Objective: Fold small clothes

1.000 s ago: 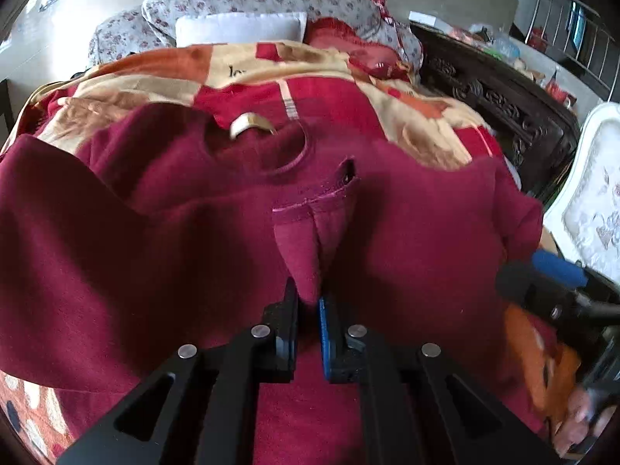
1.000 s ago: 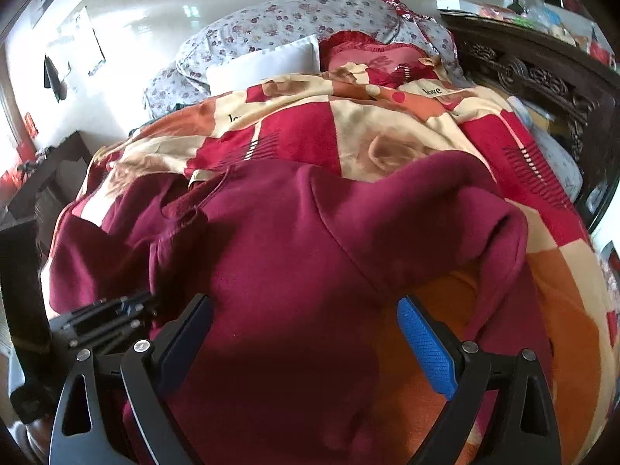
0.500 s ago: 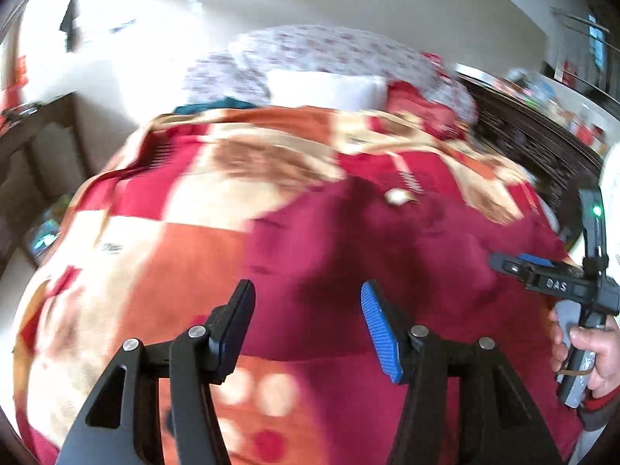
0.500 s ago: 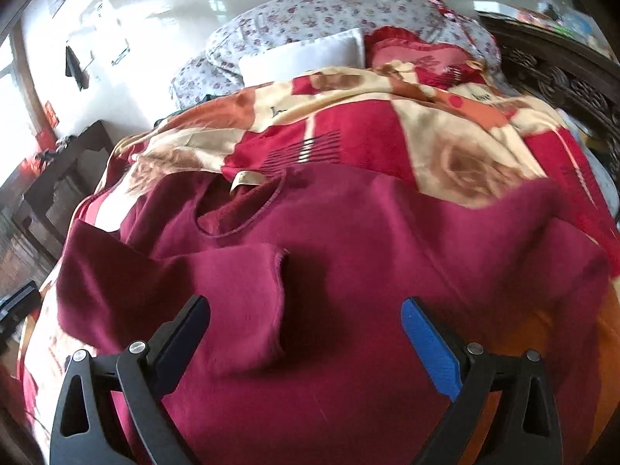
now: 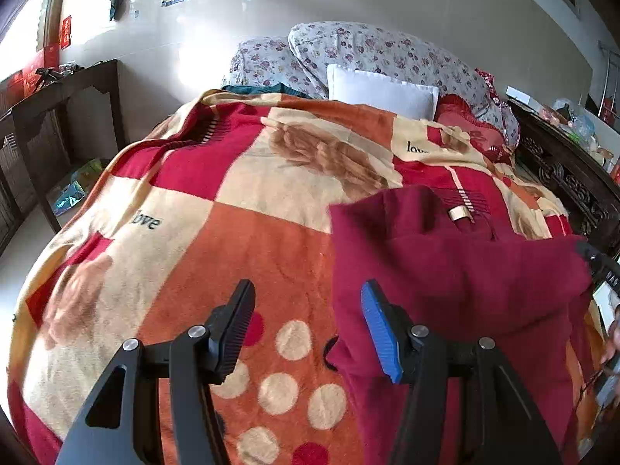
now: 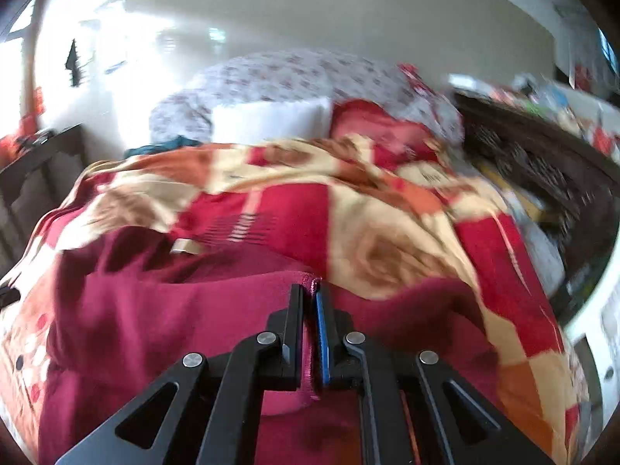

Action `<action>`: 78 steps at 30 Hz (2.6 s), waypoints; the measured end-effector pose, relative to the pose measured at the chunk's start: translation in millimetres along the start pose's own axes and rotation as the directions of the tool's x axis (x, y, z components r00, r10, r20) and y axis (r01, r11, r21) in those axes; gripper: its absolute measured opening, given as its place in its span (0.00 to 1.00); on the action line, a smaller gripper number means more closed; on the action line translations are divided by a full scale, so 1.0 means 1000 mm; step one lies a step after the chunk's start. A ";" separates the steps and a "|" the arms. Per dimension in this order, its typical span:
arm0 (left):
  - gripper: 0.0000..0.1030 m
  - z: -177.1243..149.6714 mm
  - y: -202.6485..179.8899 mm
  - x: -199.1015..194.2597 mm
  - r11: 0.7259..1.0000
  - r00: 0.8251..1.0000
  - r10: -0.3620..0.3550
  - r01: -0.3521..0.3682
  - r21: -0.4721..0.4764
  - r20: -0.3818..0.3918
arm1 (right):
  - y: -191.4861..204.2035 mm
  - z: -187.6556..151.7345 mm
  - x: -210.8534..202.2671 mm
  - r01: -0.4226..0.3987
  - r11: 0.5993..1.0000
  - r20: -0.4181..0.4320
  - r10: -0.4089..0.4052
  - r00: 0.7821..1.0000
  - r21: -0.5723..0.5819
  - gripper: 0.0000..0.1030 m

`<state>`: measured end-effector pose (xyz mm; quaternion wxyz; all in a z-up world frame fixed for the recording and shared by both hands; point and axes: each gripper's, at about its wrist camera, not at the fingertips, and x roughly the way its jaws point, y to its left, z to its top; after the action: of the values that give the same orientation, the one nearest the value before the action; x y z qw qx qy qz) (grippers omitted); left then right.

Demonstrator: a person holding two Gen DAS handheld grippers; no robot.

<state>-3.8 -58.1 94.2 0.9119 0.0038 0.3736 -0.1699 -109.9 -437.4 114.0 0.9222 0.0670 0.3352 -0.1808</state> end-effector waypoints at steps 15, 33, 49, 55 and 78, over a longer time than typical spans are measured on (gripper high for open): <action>0.39 0.031 -0.020 0.082 0.999 0.998 0.036 -0.036 0.008 -0.057 | -0.015 -0.009 0.017 0.004 1.000 -0.034 -0.003 0.999 0.018 0.07; 0.12 0.033 -0.003 0.069 1.000 0.995 -0.010 0.010 -0.003 -0.100 | -0.021 -0.023 -0.011 -0.077 0.992 -0.013 0.078 0.997 0.100 0.45; 0.52 -0.019 -0.062 0.088 0.995 0.991 0.032 -0.020 0.095 -0.128 | -0.022 -0.043 0.022 -0.051 0.995 -0.110 0.061 0.992 0.089 0.44; 0.52 -0.017 -0.071 0.063 0.997 0.995 -0.012 0.020 0.079 -0.100 | -0.043 -0.054 0.005 -0.054 0.990 -0.123 0.070 0.990 0.129 0.49; 0.65 -0.048 -0.135 0.019 0.973 0.982 -0.140 0.161 0.164 -0.130 | -0.179 -0.166 -0.091 0.064 0.899 -0.218 0.036 0.975 0.434 0.77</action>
<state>-66.2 -184.6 63.1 0.8690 0.0651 0.4096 -0.2700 -340.8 -535.9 44.6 0.8390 0.2902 0.3867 -0.2497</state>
